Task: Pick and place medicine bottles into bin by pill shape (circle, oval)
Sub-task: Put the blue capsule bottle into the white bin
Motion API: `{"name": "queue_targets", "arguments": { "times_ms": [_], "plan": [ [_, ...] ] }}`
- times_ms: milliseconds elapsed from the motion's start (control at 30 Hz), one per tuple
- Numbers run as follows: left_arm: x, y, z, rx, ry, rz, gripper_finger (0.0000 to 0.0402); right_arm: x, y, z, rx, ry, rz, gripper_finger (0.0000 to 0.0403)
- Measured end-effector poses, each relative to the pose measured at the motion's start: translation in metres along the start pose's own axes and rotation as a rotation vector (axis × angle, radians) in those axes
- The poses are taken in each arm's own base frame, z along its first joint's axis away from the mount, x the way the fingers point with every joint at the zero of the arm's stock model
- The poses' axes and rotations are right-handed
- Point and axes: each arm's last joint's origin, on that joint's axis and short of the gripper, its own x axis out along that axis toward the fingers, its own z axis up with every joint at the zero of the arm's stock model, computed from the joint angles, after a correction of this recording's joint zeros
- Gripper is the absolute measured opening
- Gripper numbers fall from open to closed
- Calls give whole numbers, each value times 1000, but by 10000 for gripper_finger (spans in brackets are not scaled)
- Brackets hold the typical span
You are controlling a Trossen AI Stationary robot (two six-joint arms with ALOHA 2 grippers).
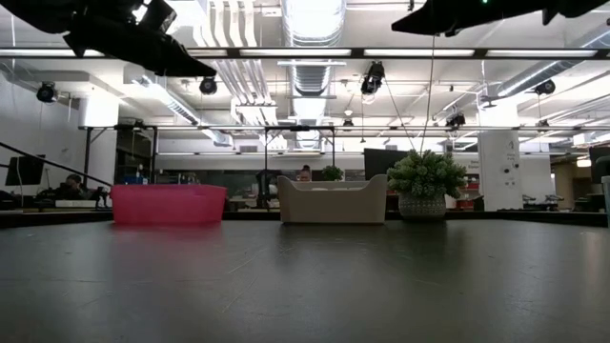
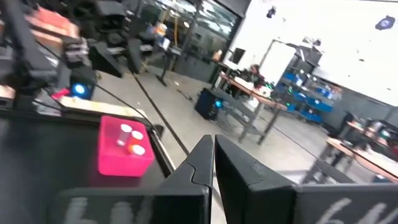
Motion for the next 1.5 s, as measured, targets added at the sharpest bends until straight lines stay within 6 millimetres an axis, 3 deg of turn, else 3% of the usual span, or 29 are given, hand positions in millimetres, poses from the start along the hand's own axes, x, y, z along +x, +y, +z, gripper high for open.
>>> {"name": "queue_targets", "arguments": {
  "times_ms": [267, 567, 700, 867, 1200, 1500],
  "plan": [
    [-1, 2, 1, 4, -10, 17, 140, 3, -17, 13, 91, 33, -38, 9],
    [17, 8, -5, -13, -22, 23, 140, 2, -15, 22, 553, 207, 139, 9],
    [30, 11, -11, -88, -12, 14, 140, 3, -3, 23, 734, 310, 275, 9],
    [41, 12, -17, -106, -10, 10, 140, 1, 18, 23, 836, 498, 335, 9],
    [43, 15, -10, -147, -87, 33, 140, -4, 62, 14, 866, 848, 395, 9],
    [39, 14, 4, -204, -190, 35, 140, -33, 90, 0, 856, 1217, 317, 9]
  ]
}}
